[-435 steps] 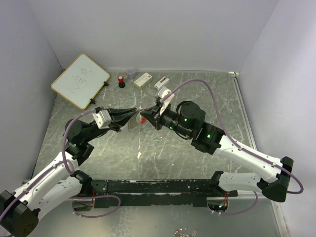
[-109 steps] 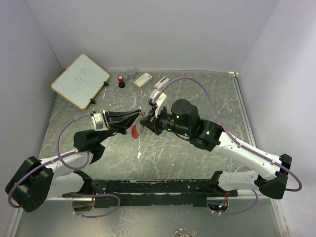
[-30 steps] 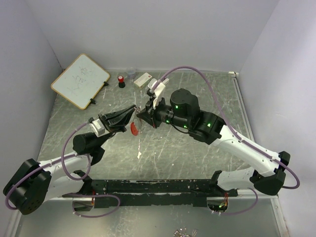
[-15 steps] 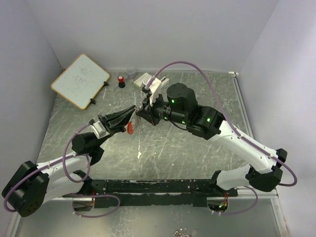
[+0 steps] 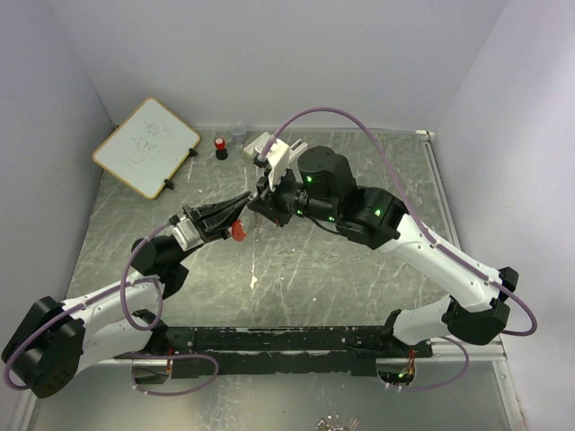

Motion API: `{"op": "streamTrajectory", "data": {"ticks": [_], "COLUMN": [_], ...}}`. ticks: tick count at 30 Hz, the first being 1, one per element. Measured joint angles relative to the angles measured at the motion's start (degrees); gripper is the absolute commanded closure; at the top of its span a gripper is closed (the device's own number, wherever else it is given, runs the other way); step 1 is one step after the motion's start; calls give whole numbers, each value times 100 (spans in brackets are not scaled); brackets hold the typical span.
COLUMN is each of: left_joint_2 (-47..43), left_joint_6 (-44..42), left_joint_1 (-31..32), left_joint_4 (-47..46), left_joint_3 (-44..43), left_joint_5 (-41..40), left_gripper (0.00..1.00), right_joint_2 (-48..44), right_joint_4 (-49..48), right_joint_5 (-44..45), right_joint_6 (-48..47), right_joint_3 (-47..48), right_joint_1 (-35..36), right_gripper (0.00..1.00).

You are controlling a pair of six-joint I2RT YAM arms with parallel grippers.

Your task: Remove the keys from the keyring

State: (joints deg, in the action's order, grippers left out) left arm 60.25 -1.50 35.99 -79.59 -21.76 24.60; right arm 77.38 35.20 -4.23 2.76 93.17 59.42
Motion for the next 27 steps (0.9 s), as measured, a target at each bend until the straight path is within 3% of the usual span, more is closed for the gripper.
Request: {"op": "streamTrajectory", "data": {"ticks": [27], "left_joint_2": [-367], "left_joint_6": [-238], "left_joint_1": [-105], "left_joint_4": [754], "left_joint_3": [-111], "left_joint_5": [826], "left_gripper": [93], "right_joint_2": [-94], "right_joint_4": [44], "right_joint_5": [225], "right_joint_6": [-136], "right_joint_3": [-138], "right_joint_1": [105], "right_gripper": [100]}}
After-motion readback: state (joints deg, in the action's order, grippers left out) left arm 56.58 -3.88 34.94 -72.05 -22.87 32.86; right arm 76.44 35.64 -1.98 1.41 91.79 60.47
